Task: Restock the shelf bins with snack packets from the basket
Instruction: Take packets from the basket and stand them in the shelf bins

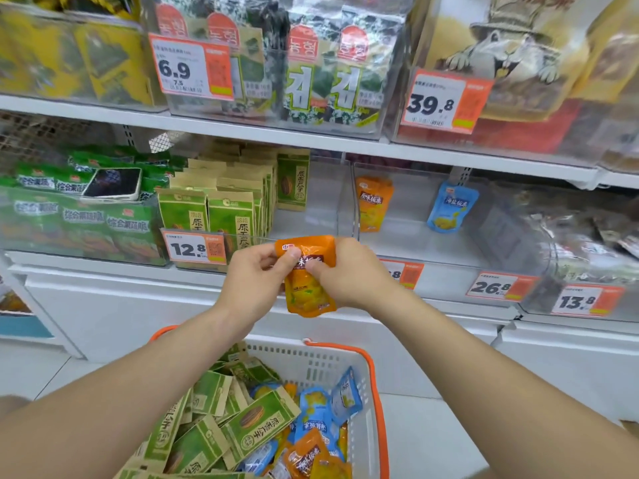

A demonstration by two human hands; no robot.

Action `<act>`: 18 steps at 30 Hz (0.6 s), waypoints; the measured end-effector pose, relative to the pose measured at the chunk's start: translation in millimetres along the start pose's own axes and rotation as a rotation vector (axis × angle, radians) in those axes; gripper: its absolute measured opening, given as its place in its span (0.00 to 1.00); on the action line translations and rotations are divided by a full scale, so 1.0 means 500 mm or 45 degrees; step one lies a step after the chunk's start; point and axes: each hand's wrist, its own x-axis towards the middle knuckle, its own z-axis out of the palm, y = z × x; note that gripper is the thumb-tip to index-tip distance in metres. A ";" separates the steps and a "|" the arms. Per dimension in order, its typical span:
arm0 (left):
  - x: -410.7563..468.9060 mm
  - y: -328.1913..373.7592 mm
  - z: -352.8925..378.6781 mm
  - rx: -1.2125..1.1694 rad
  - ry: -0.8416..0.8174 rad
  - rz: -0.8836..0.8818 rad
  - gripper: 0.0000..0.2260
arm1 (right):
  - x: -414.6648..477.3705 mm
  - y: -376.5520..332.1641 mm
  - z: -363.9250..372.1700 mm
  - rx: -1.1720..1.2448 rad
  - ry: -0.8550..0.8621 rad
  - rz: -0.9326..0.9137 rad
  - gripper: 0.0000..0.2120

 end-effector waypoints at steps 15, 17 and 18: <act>0.065 0.049 0.098 0.825 -0.025 0.561 0.12 | 0.154 0.126 -0.125 0.644 0.574 0.332 0.20; 0.076 0.046 0.114 0.843 -0.048 0.609 0.12 | 0.171 0.144 -0.131 0.700 0.725 0.373 0.20; 0.081 0.045 0.122 0.838 -0.043 0.628 0.12 | 0.179 0.153 -0.135 0.701 0.782 0.381 0.19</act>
